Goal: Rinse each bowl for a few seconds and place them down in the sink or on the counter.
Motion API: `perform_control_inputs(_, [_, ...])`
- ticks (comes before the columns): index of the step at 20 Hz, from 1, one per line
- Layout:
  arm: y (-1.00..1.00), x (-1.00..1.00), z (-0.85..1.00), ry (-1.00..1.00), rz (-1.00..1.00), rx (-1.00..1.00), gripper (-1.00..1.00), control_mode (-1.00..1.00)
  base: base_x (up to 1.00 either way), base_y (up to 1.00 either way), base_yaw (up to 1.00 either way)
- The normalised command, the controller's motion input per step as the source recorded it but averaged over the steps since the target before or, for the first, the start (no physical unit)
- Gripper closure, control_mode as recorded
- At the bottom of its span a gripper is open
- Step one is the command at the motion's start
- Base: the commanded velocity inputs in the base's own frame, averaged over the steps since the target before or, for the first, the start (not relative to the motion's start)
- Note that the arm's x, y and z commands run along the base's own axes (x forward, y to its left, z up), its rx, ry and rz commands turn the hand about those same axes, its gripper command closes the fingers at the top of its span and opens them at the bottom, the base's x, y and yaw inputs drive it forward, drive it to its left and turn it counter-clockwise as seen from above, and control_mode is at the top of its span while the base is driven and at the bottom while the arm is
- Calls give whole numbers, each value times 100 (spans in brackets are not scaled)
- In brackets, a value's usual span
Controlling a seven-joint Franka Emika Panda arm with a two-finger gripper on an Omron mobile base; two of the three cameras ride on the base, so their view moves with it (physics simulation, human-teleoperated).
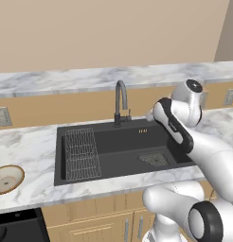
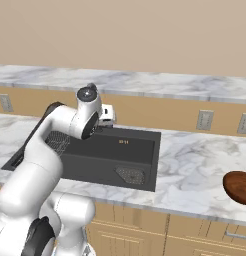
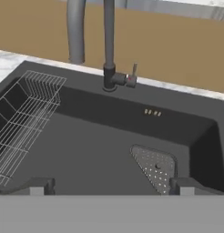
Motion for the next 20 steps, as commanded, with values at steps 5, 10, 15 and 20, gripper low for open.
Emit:
perform_control_inputs(5, [-1, 18, -11, -12, 6, 0, -100, -100, 0, 0, 0])
perform_control_inputs(10, [0, 21, -14, -9, 3, 3, -100, -100, 0, 0, 0])
perform_control_inputs(15, [0, 24, -13, -9, 3, 5, -100, -100, 0, 0, 0])
perform_control_inputs(20, [0, 29, -12, -6, 5, 8, -100, -100, 0, 0, 0])
